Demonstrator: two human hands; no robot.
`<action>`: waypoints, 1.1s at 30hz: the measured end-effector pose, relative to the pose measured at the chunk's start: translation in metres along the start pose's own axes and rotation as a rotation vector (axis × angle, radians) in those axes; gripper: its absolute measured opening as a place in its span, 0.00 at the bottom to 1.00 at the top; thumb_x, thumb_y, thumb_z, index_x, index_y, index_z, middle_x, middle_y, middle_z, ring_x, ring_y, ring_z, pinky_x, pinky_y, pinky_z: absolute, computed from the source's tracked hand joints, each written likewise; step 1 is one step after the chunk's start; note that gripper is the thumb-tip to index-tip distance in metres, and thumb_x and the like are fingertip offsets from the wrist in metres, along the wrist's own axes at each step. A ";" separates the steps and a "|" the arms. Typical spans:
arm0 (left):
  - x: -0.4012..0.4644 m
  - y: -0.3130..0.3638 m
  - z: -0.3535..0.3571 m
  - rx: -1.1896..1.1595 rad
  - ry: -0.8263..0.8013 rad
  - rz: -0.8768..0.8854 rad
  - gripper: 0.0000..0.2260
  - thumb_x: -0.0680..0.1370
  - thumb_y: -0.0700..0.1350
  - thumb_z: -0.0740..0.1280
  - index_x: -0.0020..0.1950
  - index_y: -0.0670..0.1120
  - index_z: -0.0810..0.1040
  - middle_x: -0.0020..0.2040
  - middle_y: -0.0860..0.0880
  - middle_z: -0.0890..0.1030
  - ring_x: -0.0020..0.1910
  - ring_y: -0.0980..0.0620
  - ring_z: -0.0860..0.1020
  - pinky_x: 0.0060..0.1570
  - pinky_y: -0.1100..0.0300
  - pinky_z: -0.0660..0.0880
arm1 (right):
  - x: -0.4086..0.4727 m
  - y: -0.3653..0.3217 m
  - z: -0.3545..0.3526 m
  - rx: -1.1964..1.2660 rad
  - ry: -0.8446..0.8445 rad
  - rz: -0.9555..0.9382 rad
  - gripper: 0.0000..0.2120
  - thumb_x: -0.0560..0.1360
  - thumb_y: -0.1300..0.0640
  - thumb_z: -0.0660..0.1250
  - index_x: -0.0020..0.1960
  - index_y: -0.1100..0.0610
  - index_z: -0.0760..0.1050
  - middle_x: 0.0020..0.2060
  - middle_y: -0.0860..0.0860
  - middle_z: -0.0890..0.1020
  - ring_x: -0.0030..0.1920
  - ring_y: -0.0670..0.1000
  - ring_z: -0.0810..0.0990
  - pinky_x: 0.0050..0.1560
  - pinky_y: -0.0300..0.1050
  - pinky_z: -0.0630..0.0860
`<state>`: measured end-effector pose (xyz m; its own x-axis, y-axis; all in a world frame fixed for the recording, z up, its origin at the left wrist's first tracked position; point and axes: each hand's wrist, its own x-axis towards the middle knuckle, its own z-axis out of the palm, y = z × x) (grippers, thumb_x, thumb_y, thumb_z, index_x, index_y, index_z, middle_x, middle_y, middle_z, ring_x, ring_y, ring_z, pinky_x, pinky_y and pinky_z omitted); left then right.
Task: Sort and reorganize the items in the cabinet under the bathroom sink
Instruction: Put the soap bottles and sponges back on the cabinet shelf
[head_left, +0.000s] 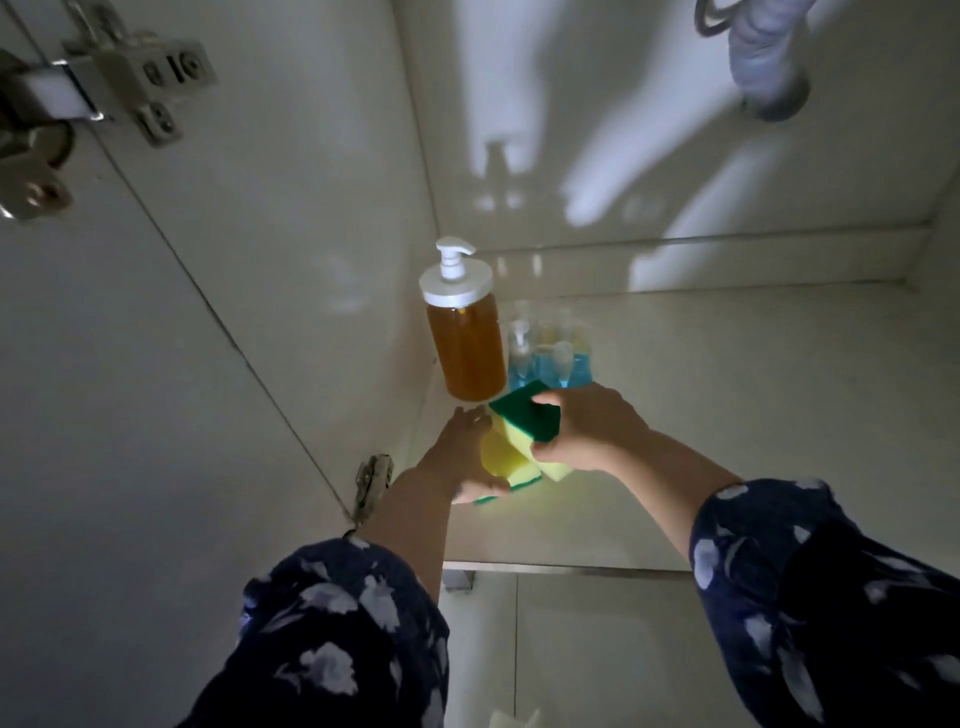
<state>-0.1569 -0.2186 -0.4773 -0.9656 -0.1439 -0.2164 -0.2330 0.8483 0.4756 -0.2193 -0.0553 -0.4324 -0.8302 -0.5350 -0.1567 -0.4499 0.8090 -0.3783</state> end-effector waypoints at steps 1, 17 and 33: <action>-0.004 -0.002 0.002 -0.019 0.014 0.008 0.43 0.68 0.49 0.75 0.77 0.52 0.54 0.78 0.51 0.52 0.78 0.45 0.47 0.75 0.49 0.52 | -0.001 -0.004 0.000 -0.002 -0.005 0.004 0.34 0.67 0.46 0.69 0.72 0.41 0.63 0.60 0.49 0.77 0.57 0.55 0.76 0.50 0.43 0.77; -0.058 -0.027 0.047 0.238 -0.072 -0.209 0.47 0.75 0.70 0.52 0.76 0.38 0.35 0.77 0.40 0.34 0.77 0.44 0.36 0.76 0.51 0.41 | 0.008 -0.069 0.054 -0.049 0.147 0.180 0.32 0.72 0.35 0.63 0.69 0.50 0.64 0.62 0.59 0.69 0.65 0.63 0.66 0.52 0.51 0.75; -0.102 -0.005 0.050 0.039 -0.004 -0.214 0.29 0.81 0.55 0.59 0.78 0.45 0.55 0.79 0.46 0.49 0.78 0.48 0.48 0.75 0.52 0.52 | -0.064 -0.027 0.019 -0.184 -0.083 0.206 0.35 0.68 0.32 0.66 0.69 0.48 0.67 0.65 0.51 0.74 0.63 0.57 0.74 0.56 0.49 0.73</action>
<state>-0.0511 -0.1830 -0.5005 -0.8940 -0.3209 -0.3126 -0.4281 0.8177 0.3849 -0.1480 -0.0477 -0.4298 -0.8839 -0.3667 -0.2903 -0.3330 0.9293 -0.1600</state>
